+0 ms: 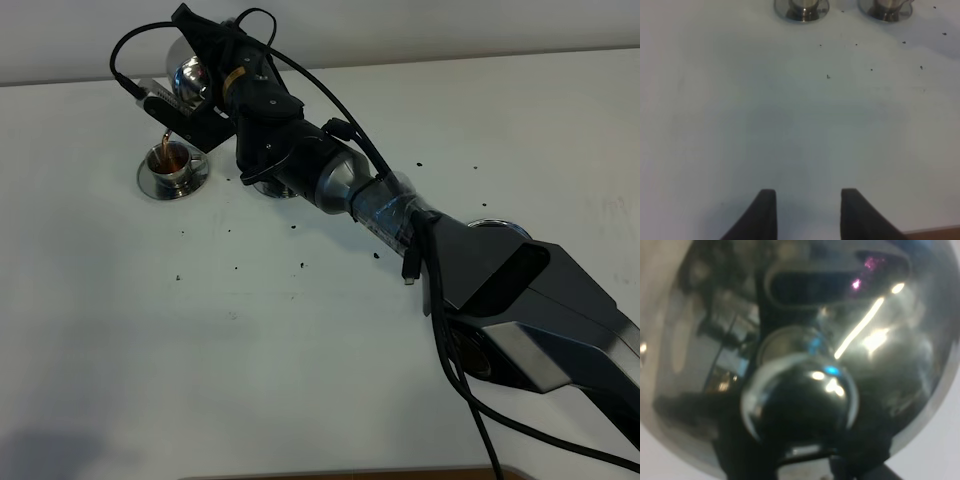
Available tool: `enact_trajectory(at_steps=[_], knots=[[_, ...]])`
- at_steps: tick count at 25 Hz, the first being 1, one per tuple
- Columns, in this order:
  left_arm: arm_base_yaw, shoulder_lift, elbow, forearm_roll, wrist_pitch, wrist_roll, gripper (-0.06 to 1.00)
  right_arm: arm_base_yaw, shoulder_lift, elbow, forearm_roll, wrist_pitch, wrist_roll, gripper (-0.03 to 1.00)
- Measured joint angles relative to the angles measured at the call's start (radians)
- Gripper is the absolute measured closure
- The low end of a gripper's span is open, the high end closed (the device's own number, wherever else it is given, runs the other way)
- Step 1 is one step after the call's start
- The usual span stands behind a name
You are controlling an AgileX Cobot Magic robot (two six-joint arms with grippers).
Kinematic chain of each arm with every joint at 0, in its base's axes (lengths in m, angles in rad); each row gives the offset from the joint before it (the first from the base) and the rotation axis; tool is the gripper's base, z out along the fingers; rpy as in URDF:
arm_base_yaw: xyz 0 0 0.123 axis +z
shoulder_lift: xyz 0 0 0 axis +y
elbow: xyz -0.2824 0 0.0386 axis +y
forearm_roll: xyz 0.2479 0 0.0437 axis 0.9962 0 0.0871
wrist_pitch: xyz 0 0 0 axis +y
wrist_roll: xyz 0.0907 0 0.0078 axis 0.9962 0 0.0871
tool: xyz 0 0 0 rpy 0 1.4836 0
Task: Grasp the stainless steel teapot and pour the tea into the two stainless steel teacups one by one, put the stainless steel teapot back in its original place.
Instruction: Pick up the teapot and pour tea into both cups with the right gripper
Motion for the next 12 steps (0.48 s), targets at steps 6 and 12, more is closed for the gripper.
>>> enact_trajectory(at_steps=[6, 12], knots=[[0.0, 0.0, 0.0, 0.0, 0.0, 0.0, 0.58, -0.012, 0.0, 0.0, -0.001, -0.014, 0.001, 0.78], [0.0, 0.0, 0.0, 0.0, 0.0, 0.0, 0.58, -0.017, 0.0, 0.0, -0.02, -0.022, 0.001, 0.78]])
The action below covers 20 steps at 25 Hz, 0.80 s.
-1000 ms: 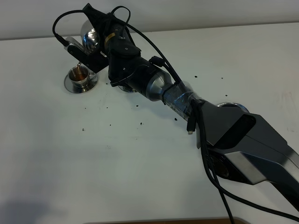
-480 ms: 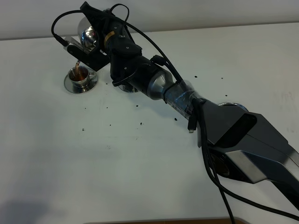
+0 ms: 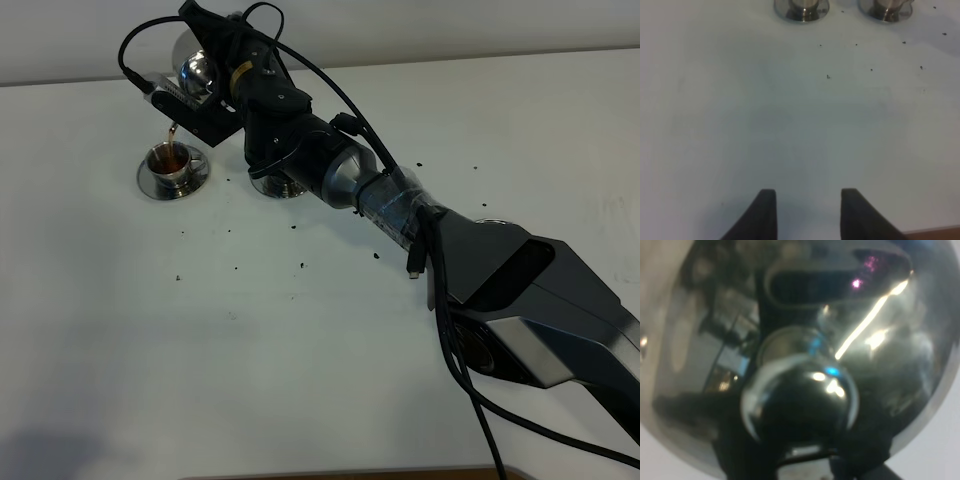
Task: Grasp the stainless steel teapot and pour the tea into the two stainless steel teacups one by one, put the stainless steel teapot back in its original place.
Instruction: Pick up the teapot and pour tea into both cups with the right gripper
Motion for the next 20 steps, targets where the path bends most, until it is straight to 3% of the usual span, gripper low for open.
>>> enact_trajectory(at_steps=[20], knots=[[0.0, 0.0, 0.0, 0.0, 0.0, 0.0, 0.58, -0.002, 0.0, 0.0, -0.028, -0.019, 0.002, 0.78]])
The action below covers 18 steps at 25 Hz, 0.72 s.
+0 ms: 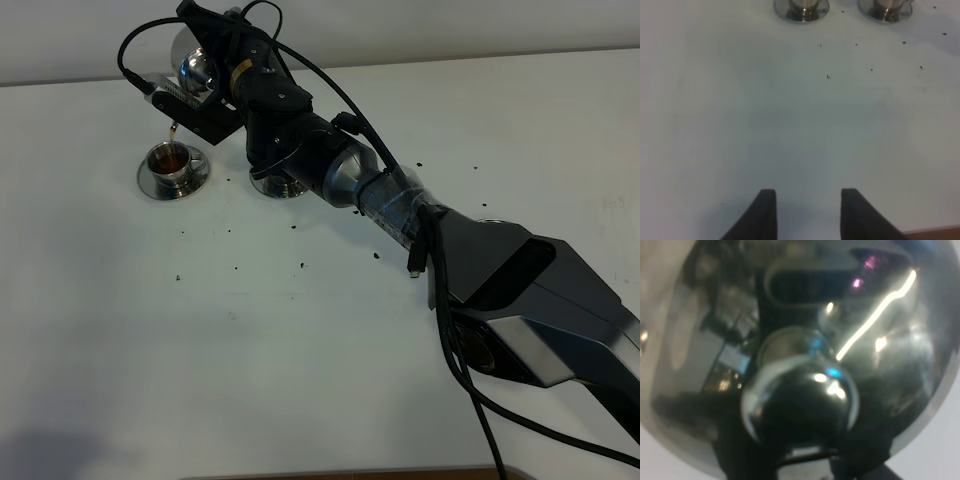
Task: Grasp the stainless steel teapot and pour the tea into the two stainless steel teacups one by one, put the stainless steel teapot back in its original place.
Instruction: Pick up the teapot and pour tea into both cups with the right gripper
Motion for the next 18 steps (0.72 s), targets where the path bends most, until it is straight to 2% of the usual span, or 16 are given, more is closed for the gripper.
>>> enact_trajectory(at_steps=[7, 18], knots=[[0.0, 0.0, 0.0, 0.0, 0.0, 0.001, 0.58, 0.0, 0.0, 0.0, 0.073, 0.024, 0.019, 0.78], [0.0, 0.0, 0.0, 0.0, 0.0, 0.001, 0.58, 0.0, 0.0, 0.0, 0.24, 0.177, 0.054, 0.78]])
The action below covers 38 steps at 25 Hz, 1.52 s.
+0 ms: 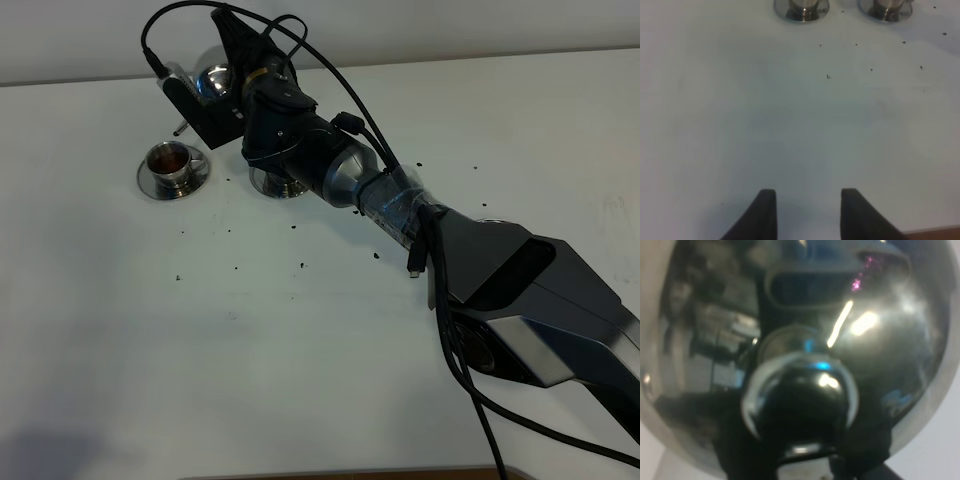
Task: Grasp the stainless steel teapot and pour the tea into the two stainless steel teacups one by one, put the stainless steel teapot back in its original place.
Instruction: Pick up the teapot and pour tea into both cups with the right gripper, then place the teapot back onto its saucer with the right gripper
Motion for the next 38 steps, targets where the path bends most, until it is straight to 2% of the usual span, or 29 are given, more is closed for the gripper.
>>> enact_trajectory(at_steps=[7, 13, 18, 23, 26, 30, 34, 38], knots=[[0.0, 0.0, 0.0, 0.0, 0.0, 0.0, 0.58, 0.015, -0.005, 0.0, 0.109, 0.107, 0.003, 0.78], [0.0, 0.0, 0.0, 0.0, 0.0, 0.0, 0.58, 0.02, -0.074, 0.0, 0.231, 0.246, 0.057, 0.78], [0.0, 0.0, 0.0, 0.0, 0.0, 0.0, 0.58, 0.02, -0.164, -0.004, 0.339, 0.419, 0.13, 0.78], [0.0, 0.0, 0.0, 0.0, 0.0, 0.0, 0.58, 0.02, -0.227, -0.014, 0.513, 0.595, 0.204, 0.78], [0.0, 0.0, 0.0, 0.0, 0.0, 0.0, 0.58, 0.02, -0.244, -0.014, 0.624, 0.611, 0.232, 0.78], [0.0, 0.0, 0.0, 0.0, 0.0, 0.0, 0.58, 0.02, -0.245, -0.014, 0.768, 0.612, 0.322, 0.78], [0.0, 0.0, 0.0, 0.0, 0.0, 0.0, 0.58, 0.02, -0.251, 0.015, 0.849, 0.613, 0.423, 0.78], [0.0, 0.0, 0.0, 0.0, 0.0, 0.0, 0.58, 0.02, -0.271, 0.118, 0.93, 0.615, 0.468, 0.78]])
